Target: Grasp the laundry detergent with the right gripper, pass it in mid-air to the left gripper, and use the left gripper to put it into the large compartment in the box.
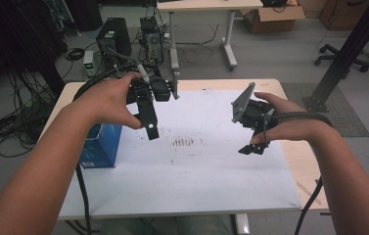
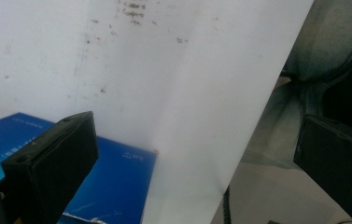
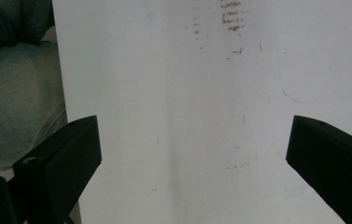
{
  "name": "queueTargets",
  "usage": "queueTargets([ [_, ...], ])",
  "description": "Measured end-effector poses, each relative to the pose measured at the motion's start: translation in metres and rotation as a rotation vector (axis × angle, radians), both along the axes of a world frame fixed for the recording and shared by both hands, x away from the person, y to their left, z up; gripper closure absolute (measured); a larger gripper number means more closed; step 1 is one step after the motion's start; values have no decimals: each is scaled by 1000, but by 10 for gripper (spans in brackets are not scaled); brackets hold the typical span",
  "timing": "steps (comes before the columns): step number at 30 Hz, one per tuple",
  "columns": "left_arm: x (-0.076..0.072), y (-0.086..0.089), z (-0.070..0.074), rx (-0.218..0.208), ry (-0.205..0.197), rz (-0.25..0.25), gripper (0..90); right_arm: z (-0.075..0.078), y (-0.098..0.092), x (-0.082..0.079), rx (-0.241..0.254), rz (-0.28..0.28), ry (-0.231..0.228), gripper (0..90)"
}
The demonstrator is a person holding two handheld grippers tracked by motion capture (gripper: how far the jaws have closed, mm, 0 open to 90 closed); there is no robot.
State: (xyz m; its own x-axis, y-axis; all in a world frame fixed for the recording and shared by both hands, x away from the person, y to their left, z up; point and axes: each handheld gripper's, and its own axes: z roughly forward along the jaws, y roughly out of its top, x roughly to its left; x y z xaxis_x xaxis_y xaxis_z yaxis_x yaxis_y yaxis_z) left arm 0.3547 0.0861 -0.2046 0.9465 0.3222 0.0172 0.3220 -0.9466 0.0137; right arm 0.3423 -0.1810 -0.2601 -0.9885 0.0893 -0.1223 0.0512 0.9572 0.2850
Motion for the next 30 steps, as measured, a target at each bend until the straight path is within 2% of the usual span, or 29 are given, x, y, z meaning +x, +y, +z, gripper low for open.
queueTargets([
  [2,0,0,-2,5,11,-17,2,-2,0,2,-11,2,3,36],
  [9,5,1,-6,12,6,-59,2,-10,-1,8,-36,-6,19,36],
  [14,8,2,-7,9,5,-62,2,-14,-5,12,-53,-14,26,38],
  [30,14,4,-9,1,-2,-60,2,-17,-11,18,-42,-31,31,37],
])
